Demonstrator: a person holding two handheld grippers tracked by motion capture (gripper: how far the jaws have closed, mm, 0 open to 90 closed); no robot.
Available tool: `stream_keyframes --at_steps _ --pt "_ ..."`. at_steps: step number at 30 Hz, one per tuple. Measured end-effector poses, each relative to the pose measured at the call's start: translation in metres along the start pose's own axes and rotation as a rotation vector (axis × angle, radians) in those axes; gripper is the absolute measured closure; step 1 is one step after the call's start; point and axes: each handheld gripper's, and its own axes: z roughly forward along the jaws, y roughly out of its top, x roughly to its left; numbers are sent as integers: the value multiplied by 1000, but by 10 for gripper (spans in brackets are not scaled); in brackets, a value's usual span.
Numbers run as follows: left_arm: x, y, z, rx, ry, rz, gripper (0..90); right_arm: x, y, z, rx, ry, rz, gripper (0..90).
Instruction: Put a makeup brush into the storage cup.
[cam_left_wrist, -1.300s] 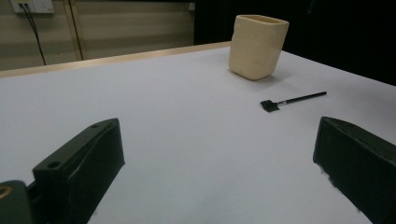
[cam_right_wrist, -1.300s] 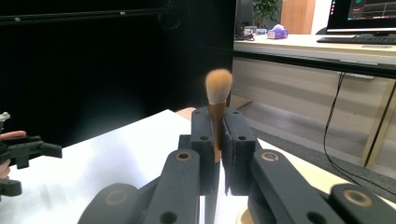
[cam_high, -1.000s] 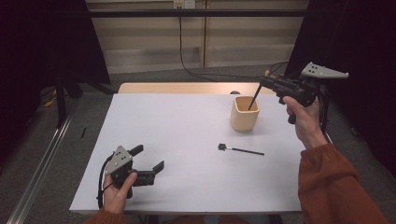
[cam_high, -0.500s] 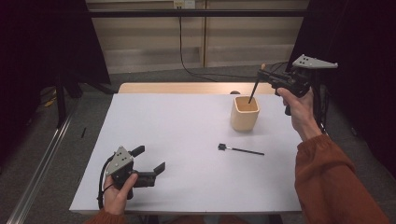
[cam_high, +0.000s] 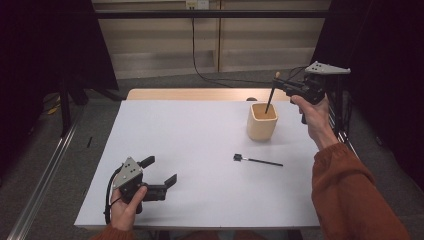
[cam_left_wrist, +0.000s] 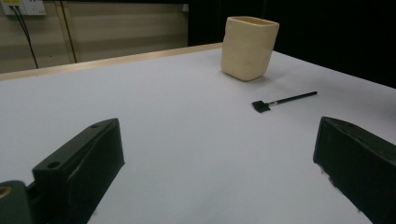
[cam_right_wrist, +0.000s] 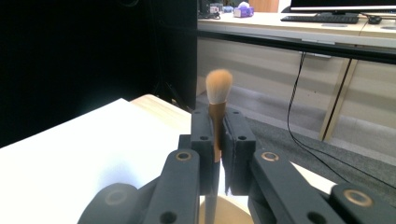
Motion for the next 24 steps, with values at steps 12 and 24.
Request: stream_keyframes --at_steps 12,24 --pt "-1 0 0 3 -1 19 17 3 -9 6 21 13 -1 839" --pt "-2 1 0 -2 -1 21 17 8 -19 6 32 23 -4 839"
